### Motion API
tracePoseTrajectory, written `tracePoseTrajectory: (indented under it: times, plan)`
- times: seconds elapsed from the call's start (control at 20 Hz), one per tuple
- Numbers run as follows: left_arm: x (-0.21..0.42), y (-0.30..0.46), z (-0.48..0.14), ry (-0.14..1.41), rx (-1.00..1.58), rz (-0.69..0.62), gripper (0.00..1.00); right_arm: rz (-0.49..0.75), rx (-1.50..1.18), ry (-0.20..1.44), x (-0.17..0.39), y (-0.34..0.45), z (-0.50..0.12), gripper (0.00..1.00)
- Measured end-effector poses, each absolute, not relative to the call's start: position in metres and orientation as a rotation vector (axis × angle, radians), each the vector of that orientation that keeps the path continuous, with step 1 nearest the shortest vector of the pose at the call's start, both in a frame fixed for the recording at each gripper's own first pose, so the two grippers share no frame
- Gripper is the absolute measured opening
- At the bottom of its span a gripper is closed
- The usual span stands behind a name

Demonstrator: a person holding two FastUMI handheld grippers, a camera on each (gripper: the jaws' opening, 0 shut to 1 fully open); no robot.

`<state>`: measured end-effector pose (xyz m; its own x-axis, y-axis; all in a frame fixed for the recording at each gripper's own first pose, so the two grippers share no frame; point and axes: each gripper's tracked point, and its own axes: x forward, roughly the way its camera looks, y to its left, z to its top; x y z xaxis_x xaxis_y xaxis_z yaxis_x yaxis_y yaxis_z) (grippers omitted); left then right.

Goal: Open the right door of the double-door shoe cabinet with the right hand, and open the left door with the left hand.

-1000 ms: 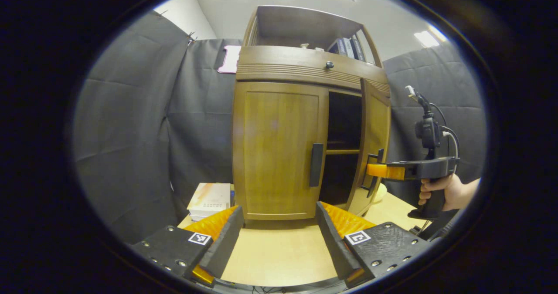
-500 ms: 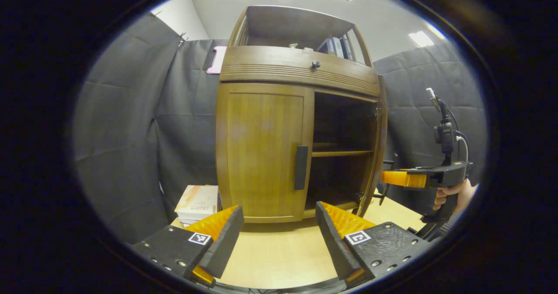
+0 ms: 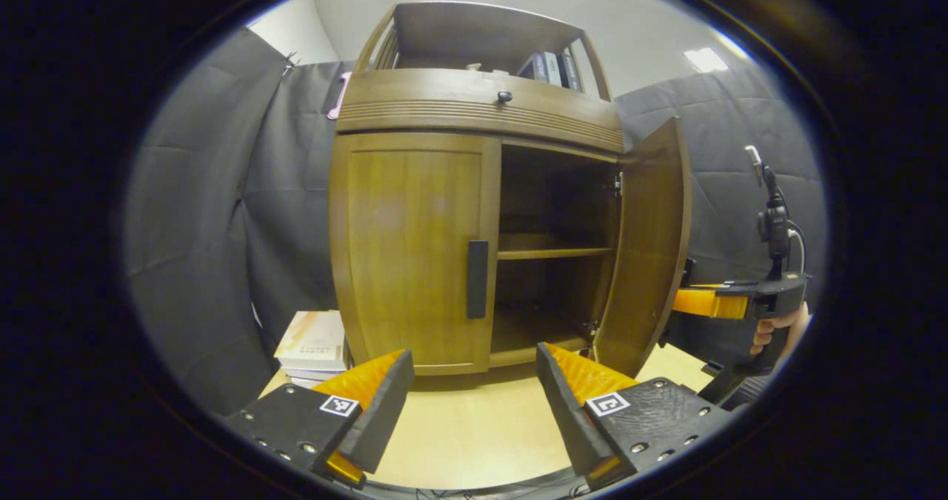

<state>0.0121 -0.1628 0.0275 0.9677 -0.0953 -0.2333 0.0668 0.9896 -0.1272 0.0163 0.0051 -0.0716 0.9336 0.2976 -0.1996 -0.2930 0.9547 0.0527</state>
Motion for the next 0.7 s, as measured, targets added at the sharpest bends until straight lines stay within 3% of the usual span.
tracePoseTrajectory:
  times: [0.7]
  plan:
    - [-0.024, -0.212, 0.066, 0.230, -0.189, 0.229, 0.94, 0.432, -0.003, 0.188, 0.026, -0.108, -0.074, 0.23]
